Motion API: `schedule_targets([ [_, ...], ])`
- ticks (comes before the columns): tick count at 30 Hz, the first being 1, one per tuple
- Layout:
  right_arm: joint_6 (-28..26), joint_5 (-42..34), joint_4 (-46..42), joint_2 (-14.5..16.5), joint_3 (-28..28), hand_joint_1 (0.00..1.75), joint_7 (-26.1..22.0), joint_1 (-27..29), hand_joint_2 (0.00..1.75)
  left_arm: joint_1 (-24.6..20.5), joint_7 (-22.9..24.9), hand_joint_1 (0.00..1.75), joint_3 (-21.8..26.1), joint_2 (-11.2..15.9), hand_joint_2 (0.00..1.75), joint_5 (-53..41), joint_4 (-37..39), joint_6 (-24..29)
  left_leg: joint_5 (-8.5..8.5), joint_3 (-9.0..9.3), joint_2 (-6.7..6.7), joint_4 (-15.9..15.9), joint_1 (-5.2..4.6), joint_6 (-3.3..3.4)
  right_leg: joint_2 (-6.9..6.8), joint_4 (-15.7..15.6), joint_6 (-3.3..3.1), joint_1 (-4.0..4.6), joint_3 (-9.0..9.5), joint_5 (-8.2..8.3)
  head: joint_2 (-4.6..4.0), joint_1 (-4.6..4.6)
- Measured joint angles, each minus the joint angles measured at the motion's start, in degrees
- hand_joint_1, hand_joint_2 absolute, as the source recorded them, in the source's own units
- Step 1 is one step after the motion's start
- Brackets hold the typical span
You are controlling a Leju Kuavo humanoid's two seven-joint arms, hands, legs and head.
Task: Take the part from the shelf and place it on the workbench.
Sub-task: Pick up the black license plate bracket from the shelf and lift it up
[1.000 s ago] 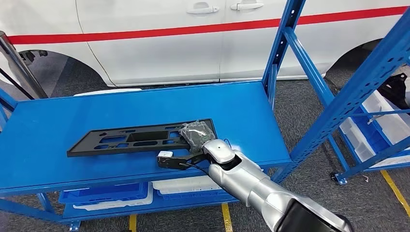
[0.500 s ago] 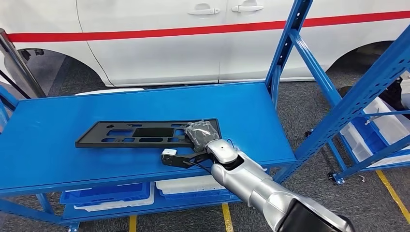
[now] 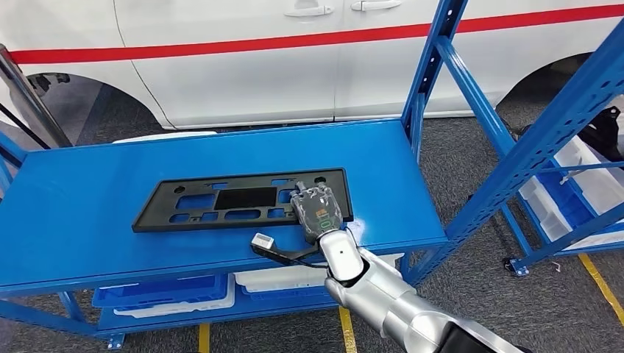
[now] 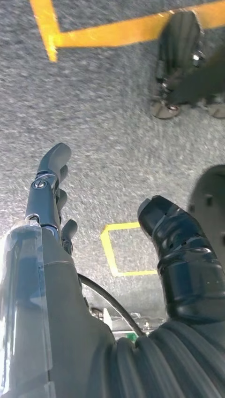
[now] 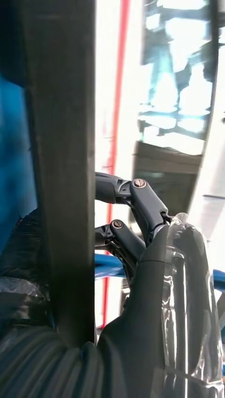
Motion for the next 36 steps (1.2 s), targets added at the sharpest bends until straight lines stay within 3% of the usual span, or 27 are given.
schedule_targets([
  [3,-1.42,2.34,-1.19,-0.34,-0.15,1.75,0.40,1.03,1.75,-0.03,0.07,0.00,-0.41,0.01,1.75,0.03,0.01,-0.42,-6.01,-3.07,0.09,8.64,0.12,-0.65,-0.22,-0.21,-0.54,-0.20,-0.57,0.62,0.00,-0.12],
  [5,-1.49,2.54,-1.67,-0.69,-0.20,1.75,0.51,1.79,1.75,-0.03,0.08,0.00,-0.48,-0.01,1.75,0.04,0.01,-0.48,-8.35,-4.69,0.10,13.92,0.17,-0.90,-0.39,0.11,-0.57,-0.16,-1.29,0.89,0.00,-0.12],
  [6,-1.49,2.56,-1.86,-0.86,-0.22,1.75,0.54,2.16,1.75,-0.01,0.10,0.00,-0.50,-0.01,1.75,0.04,0.01,-0.48,-7.97,-4.22,0.10,13.86,0.20,-0.94,-0.44,0.33,-0.53,-0.17,-1.69,1.03,0.00,-0.12],
  [7,-1.49,2.56,-2.04,-0.97,-0.26,1.75,0.55,2.45,1.75,0.00,0.11,0.00,-0.51,-0.01,1.75,0.05,0.01,-0.48,-6.61,-2.62,0.11,11.53,0.23,-0.92,-0.45,0.60,-0.42,-0.20,-2.09,1.17,0.00,-0.12],
  [10,-1.50,2.57,-2.64,-1.12,-0.57,1.75,0.58,2.66,1.75,-0.20,0.13,0.00,-0.56,0.04,1.75,0.04,-0.01,-0.46,-3.04,3.40,0.03,0.74,0.05,-0.51,-0.39,1.34,0.27,-0.14,-3.05,1.68,0.00,-0.12],
  [11,-1.52,2.58,-2.83,-1.15,-0.67,1.75,0.59,2.67,1.75,-0.25,0.13,0.00,-0.58,0.05,1.75,0.04,-0.01,-0.46,-2.78,4.03,-0.02,-0.72,-0.09,-0.27,-0.39,1.43,0.62,-0.07,-3.24,1.93,0.00,-0.11],
  [14,-1.58,2.62,-3.11,-1.26,-0.78,1.75,0.59,2.75,1.75,-0.16,0.13,0.00,-0.60,0.03,1.75,0.05,0.01,-0.46,-1.80,3.46,0.02,-0.93,-0.16,0.77,-0.36,1.28,1.72,-0.08,-3.53,2.65,0.00,-0.10],
  [16,-1.65,2.74,-3.20,-1.40,-0.88,1.75,0.59,2.77,1.75,-0.20,0.14,0.00,-0.62,-0.02,1.75,0.04,0.01,-0.46,-0.71,2.65,0.23,-1.20,0.03,1.67,-0.33,3.33,2.20,-0.18,-4.61,0.33,0.00,-0.03],
  [19,-2.49,4.33,-3.71,-1.63,-1.52,1.75,0.51,3.33,1.75,-0.29,0.17,0.00,-0.78,-0.03,1.75,-0.05,0.01,-0.54,0.71,0.80,0.46,-1.19,-0.08,2.33,-0.35,13.33,2.51,-0.31,-7.85,-7.11,0.00,0.02],
  [20,-2.94,5.10,-4.00,-1.71,-1.89,1.75,0.47,3.73,1.75,-0.29,0.19,0.00,-0.87,-0.02,1.75,-0.11,0.01,-0.60,1.16,0.15,0.49,-1.14,-0.17,2.34,-0.35,16.09,2.53,-0.31,-8.28,-8.24,0.00,0.02],
  [21,-3.29,5.76,-4.34,-1.79,-2.28,1.75,0.44,4.14,1.75,-0.29,0.21,0.00,-0.99,-0.02,1.75,-0.18,0.01,-0.67,1.59,-0.47,0.51,-1.08,-0.27,2.33,-0.35,17.03,2.46,-0.30,-7.77,-8.15,0.00,0.01],
  [22,-3.48,6.29,-4.73,-1.86,-2.67,1.75,0.43,4.50,1.75,-0.29,0.22,0.00,-1.16,-0.02,1.75,-0.26,0.01,-0.76,2.01,-1.06,0.50,-1.02,-0.38,2.29,-0.35,15.72,2.26,-0.27,-6.11,-7.09,0.00,0.01],
  [24,-3.56,6.89,-5.52,-1.93,-3.34,1.75,0.42,4.87,1.75,-0.34,0.22,0.00,-1.53,-0.05,1.75,-0.40,0.01,-0.95,2.76,-1.97,0.48,-0.89,-0.55,2.07,-0.32,8.22,1.45,-0.01,-0.49,-4.88,0.00,0.01],
  [26,-3.60,7.20,-6.23,-1.95,-3.87,1.75,0.40,5.00,1.75,-0.42,0.22,0.00,-1.80,-0.12,1.75,-0.57,0.01,-1.15,3.47,-2.40,0.47,-0.89,-0.59,1.57,-0.33,1.88,0.77,0.46,3.52,-4.27,0.00,-0.01],
  [29,-3.67,7.42,-6.69,-2.04,-4.33,1.75,0.38,5.18,1.75,-0.61,0.22,0.00,-1.91,-0.13,1.75,-0.71,0.01,-1.29,4.50,-2.68,0.45,-1.21,-0.37,0.47,-0.40,-0.03,0.08,0.74,3.80,-3.34,0.00,0.02],
  [31,-3.69,7.49,-6.84,-2.05,-4.45,1.75,0.38,5.29,1.75,-0.59,0.24,0.00,-1.93,-0.10,1.75,-0.72,0.01,-1.31,2.49,-3.55,0.36,0.10,-0.28,-0.18,-0.58,-0.63,-0.77,0.40,3.02,-2.06,0.00,-0.01],
  [34,-3.70,7.50,-6.94,-2.04,-4.60,1.75,0.38,5.45,1.75,-0.59,0.27,0.00,-1.93,-0.09,1.75,-0.72,0.01,-1.31,-5.43,-6.26,0.31,9.37,0.00,-0.94,-0.72,-0.80,-1.45,0.25,0.77,-0.11,0.00,-0.11],
  [35,-3.70,7.50,-6.94,-2.05,-4.64,1.75,0.38,5.56,1.75,-0.60,0.27,0.00,-1.93,-0.09,1.75,-0.72,0.01,-1.31,-6.75,-6.75,0.32,12.63,0.09,-1.15,-0.76,-0.72,-1.40,0.25,-0.10,0.51,0.00,-0.11],
  [36,-3.70,7.50,-6.94,-2.05,-4.68,1.75,0.38,5.69,1.75,-0.61,0.27,0.00,-1.93,-0.09,1.75,-0.72,0.01,-1.31,-6.68,-6.54,0.33,14.44,0.16,-1.32,-0.79,-0.58,-1.32,0.24,-0.99,1.09,0.00,-0.11],
])
